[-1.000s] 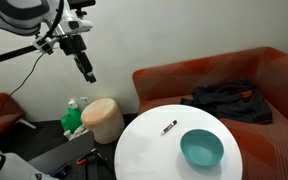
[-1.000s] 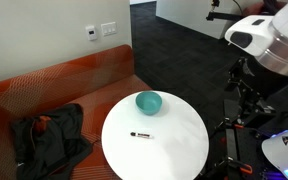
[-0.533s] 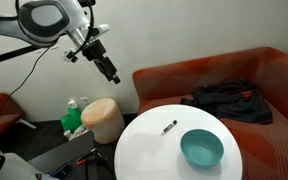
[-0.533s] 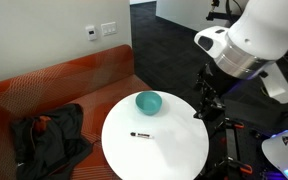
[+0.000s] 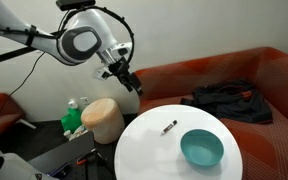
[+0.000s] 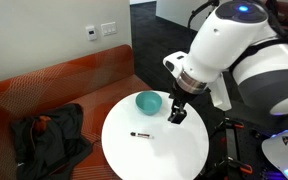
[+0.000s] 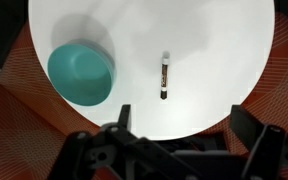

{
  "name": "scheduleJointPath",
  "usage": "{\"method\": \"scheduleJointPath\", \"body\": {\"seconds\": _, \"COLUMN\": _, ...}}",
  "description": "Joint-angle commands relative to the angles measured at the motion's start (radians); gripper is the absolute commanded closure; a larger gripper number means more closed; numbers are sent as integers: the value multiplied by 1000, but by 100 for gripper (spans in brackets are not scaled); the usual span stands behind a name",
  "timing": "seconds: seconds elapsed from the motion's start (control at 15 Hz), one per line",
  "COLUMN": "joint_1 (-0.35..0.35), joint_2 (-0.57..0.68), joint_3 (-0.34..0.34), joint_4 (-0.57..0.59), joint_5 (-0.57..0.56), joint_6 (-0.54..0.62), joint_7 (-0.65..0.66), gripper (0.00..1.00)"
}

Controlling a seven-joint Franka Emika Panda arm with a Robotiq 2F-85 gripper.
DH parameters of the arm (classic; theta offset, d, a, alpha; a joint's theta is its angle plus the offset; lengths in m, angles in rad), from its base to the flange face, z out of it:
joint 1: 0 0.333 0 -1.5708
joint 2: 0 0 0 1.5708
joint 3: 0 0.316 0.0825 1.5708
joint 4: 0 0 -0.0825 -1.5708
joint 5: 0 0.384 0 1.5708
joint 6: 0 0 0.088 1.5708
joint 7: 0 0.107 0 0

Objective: Put the marker in the bowl

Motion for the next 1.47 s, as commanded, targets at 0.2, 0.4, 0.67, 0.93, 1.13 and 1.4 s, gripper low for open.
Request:
{"method": "scheduleJointPath", "body": {"seconds": 0.2, "joint_1": 17, "joint_2": 109, "joint_3": -42, "joint_4": 50, "joint_5": -14, "joint_6": 29, "joint_7": -2, "gripper": 0}}
{"method": "scheduleJointPath", "body": {"seconds": 0.4, "joint_1": 19, "joint_2": 132, "joint_3": -45, "joint_4": 66, "joint_5": -13, "joint_6": 29, "joint_7": -2, "gripper": 0}}
{"method": "scheduleJointPath", "body": {"seconds": 0.67, "joint_1": 16, "joint_2": 190, "joint_3": -52, "joint_4": 101, "joint_5": 4, "joint_6": 48, "joint_7": -18, "gripper": 0}}
{"method": "scheduleJointPath", "body": {"seconds": 0.93, "joint_1": 16, "joint_2": 319, "joint_3": -66, "joint_4": 177, "joint_5": 42, "joint_6": 38, "joint_7": -74, "gripper": 0}}
{"method": "scheduleJointPath", "body": {"seconds": 1.13, "joint_1": 17, "joint_2": 416, "joint_3": -77, "joint_4": 243, "joint_5": 71, "joint_6": 30, "joint_7": -106, "gripper": 0}}
{"method": "scheduleJointPath", "body": {"seconds": 1.4, "joint_1": 14, "joint_2": 535, "joint_3": -79, "joint_4": 325, "joint_5": 110, "joint_6": 32, "joint_7": -144, "gripper": 0}}
